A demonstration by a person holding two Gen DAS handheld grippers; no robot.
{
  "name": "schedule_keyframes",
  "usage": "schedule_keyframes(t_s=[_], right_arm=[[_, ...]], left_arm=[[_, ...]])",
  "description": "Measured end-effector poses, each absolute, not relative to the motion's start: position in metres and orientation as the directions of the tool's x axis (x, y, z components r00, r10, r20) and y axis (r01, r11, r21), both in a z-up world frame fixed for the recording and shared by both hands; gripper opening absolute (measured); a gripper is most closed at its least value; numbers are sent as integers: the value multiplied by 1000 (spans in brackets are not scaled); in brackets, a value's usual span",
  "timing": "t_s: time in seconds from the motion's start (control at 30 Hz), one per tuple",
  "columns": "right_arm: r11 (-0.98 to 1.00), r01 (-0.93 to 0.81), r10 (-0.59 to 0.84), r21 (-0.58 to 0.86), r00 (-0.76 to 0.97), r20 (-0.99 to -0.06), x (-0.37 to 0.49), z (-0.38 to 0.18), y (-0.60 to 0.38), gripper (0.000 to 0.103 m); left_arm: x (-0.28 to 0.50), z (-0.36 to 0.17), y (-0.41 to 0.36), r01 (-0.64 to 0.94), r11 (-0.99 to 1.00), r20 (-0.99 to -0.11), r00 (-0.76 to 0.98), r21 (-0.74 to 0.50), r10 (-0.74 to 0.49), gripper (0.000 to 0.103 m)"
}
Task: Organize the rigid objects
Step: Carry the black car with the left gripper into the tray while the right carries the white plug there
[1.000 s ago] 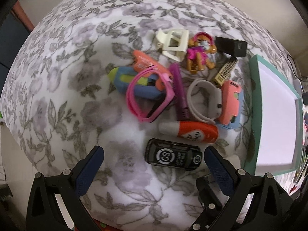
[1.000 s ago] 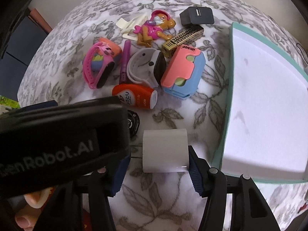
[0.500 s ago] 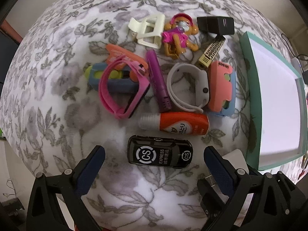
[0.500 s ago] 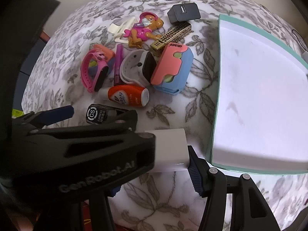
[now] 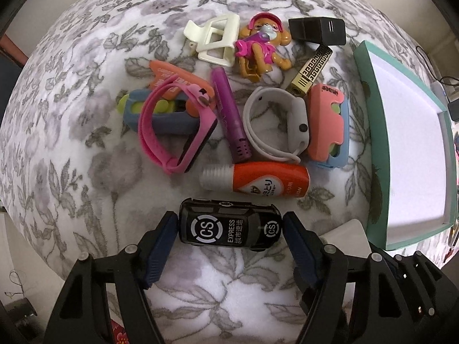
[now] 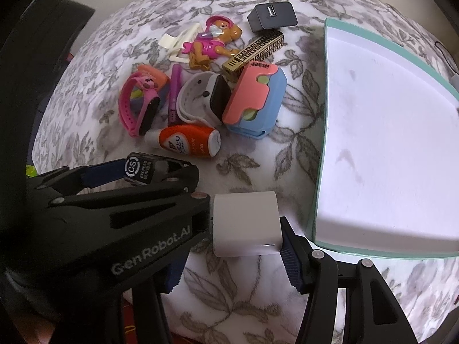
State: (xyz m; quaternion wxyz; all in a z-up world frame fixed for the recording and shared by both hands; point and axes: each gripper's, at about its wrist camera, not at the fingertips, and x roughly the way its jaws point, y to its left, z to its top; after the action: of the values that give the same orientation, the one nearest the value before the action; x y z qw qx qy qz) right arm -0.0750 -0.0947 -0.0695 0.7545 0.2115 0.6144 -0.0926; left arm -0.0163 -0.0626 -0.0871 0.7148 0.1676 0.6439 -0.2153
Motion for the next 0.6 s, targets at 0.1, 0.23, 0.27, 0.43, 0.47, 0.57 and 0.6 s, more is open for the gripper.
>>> schedule_keyframes(t_s=[0.1,0.23,0.27,0.43,0.47,0.57,0.6], right_arm=[[888,404,127,221,248,-960,-75,-64,-97,61],[874,409,141,263,305,-942,-79,-48,-102,60],[869,410,144,276,324,-935,-81,-43,-104,60],[849,439,108,294,400,-910,-90,-20,-119,60],[840,454,97,296,413,-906,-93,-17,-126,60],[806,521,36,282,433,-901,-101,-10,-147,60],[792,548,8,270,432,-902,-104,-10,-155,60]], left_arm=[[-14,-75,-55,510,859,-986,114,-44,-119,76],[-15,-45,-42,482,874,-963,200,-63,-180,76],[-17,-37,-40,473,878,-955,221,-71,-196,76],[-1,-14,-9,454,885,-938,255,-99,-236,76],[3,-12,-13,454,886,-937,258,-100,-238,76],[19,-19,-13,468,877,-939,244,-107,-244,76],[18,-18,-22,481,870,-941,235,-107,-246,76]])
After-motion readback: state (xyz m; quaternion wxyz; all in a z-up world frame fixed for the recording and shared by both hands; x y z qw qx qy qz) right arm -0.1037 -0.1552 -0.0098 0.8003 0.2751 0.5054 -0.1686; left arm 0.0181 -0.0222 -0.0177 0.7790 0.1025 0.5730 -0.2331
